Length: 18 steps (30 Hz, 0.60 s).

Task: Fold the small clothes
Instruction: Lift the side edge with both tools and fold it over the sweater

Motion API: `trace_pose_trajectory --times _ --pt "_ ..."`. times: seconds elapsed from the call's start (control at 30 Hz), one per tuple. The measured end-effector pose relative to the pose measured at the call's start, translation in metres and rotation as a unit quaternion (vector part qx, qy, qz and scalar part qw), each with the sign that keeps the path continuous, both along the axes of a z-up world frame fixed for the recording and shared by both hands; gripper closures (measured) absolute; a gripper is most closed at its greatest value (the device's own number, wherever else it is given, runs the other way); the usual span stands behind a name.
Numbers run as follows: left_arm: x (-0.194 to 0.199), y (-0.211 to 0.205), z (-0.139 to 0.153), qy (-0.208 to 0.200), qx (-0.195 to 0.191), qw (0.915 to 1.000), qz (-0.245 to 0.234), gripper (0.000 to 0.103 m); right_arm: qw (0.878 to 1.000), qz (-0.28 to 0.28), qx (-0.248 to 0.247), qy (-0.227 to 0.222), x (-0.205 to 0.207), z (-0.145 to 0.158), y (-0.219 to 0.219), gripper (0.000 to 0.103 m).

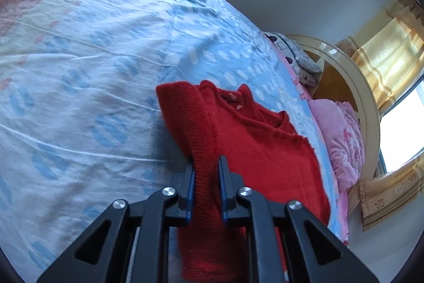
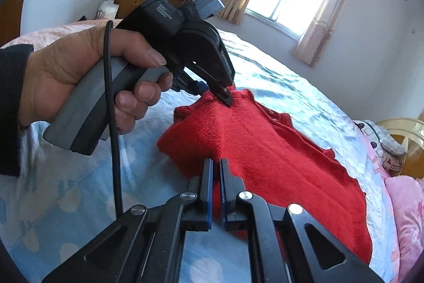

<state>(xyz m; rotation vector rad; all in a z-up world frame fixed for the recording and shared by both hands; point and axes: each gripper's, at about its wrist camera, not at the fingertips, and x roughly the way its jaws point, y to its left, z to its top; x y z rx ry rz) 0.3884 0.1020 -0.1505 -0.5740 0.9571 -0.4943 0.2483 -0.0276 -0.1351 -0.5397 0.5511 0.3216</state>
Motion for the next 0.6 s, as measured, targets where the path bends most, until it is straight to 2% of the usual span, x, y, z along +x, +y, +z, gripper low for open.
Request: trace_pose_trajectory --times 0.17,0.6 --pt "-0.001 -0.010 0.017 -0.008 -0.001 1.0000 0.002 0.088 1.000 -0.013 0.023 0.000 -0.001 0.008 -0.017 0.100" --pt "0.002 -0.062 0.066 -0.048 0.000 0.9987 -0.015 0.088 0.995 -0.052 0.070 -0.043 -0.010 0.048 -0.076 0.101"
